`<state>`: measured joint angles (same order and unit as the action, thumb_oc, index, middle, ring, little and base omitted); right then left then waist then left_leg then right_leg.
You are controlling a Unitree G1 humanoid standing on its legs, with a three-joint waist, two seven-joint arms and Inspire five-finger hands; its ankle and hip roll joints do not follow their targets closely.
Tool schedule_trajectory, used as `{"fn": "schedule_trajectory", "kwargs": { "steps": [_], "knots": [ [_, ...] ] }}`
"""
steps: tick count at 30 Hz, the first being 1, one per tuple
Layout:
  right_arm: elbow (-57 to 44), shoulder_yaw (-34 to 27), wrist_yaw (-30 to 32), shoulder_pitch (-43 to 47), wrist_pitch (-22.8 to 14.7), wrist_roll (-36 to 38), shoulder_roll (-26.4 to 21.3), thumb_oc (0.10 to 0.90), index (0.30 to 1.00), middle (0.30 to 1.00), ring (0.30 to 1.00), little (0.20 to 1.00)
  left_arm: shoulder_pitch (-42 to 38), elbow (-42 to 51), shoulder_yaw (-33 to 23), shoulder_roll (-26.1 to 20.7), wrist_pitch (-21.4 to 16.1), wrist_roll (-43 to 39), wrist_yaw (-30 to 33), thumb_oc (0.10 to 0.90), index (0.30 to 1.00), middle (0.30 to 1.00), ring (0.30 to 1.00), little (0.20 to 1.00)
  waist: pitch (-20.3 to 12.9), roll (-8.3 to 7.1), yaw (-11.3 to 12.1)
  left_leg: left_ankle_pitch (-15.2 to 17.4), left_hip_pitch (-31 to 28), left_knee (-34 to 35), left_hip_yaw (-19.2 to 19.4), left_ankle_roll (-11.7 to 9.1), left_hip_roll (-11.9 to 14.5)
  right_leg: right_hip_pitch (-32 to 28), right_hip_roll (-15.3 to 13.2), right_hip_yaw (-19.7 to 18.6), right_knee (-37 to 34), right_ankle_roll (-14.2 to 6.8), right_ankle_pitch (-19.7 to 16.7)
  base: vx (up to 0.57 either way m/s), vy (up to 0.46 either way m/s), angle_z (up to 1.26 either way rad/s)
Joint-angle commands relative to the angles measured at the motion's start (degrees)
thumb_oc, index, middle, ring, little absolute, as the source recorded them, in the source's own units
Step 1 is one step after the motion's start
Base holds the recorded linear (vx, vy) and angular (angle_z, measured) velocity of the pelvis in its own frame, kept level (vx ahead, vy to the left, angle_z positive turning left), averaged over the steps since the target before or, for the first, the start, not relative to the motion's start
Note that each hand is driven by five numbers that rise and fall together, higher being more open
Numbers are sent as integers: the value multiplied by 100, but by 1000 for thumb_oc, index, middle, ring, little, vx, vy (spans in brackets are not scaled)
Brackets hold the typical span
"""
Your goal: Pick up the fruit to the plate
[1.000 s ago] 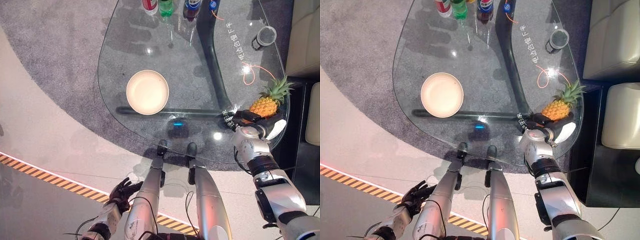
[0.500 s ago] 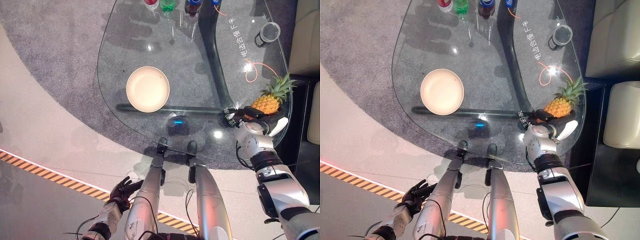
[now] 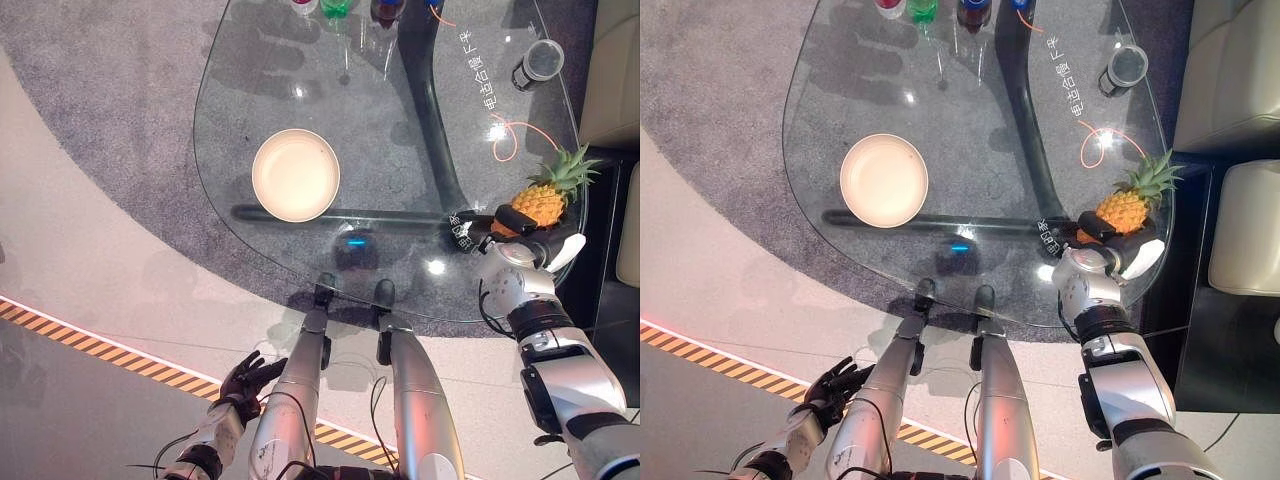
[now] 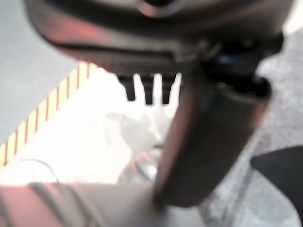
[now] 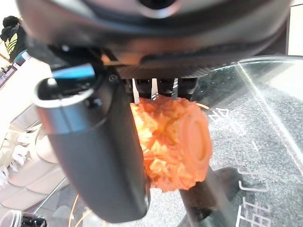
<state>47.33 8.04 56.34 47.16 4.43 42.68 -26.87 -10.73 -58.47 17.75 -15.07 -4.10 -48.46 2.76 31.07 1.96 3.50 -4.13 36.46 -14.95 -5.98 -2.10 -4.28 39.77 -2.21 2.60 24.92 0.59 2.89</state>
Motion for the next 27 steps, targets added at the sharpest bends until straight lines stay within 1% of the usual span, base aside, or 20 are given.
{"fn": "schedule_trajectory", "kwargs": {
  "steps": [1,4,7,11,12,13,16,22,27],
  "knots": [
    [-61,172,-254,219,-92,-63,-374,100,300,300,300,200,349,131,304,125,-38,-53,-154,800,900,900,900,900,-128,120,103,499,187,-691,275,390,-266,-195,27,13,-649,-34,-457,0,0,0],
    [-35,156,-324,237,-103,-58,-411,100,300,300,300,200,299,140,282,114,-39,-58,-150,800,900,900,900,900,-128,100,95,456,218,-675,268,385,-272,-171,29,15,-665,-33,-490,0,0,0],
    [-66,155,-377,196,-126,-81,-431,100,300,300,300,200,325,173,278,104,-68,-83,-133,800,900,900,900,900,-128,100,98,506,205,-720,268,383,-260,-186,39,11,-615,-33,-441,0,0,0],
    [-186,150,-416,154,-281,-111,-442,100,300,300,300,200,326,197,251,90,-144,-127,-69,800,900,900,900,900,-128,86,99,524,170,-721,247,387,-261,-217,41,22,-601,-32,-419,0,0,0],
    [-226,136,-442,153,-334,-134,-449,100,300,300,300,200,305,191,215,82,-158,-134,-67,800,900,900,900,900,-128,78,90,483,184,-695,243,389,-266,-202,38,23,-624,-31,-452,0,0,0],
    [-282,127,-461,108,-384,-157,-445,100,300,300,300,200,330,196,197,76,-158,-130,-50,800,900,900,900,900,-128,79,92,525,128,-703,240,392,-259,-252,46,19,-610,-30,-411,0,0,0],
    [-653,83,-426,38,-539,-362,-427,100,300,300,300,200,321,230,91,54,-204,-156,-21,800,900,900,900,900,-128,55,61,489,84,-665,234,387,-261,-296,57,-1,-641,-28,-425,-10,-1,0],
    [-1805,-48,-362,-311,-551,-857,-308,100,300,300,300,200,347,300,-130,16,-254,-159,23,800,900,900,900,900,-128,-26,-18,517,-106,-662,229,378,-249,-501,93,-49,-646,-21,-366,-1,-5,0],
    [-2622,-180,-384,-595,-573,-1046,-219,100,300,300,300,200,371,262,-273,23,-313,-109,-80,800,900,900,900,900,-128,-98,-84,517,-331,-578,237,385,-228,-737,116,-71,-733,1,-336,-14,-33,1]
  ]
}}
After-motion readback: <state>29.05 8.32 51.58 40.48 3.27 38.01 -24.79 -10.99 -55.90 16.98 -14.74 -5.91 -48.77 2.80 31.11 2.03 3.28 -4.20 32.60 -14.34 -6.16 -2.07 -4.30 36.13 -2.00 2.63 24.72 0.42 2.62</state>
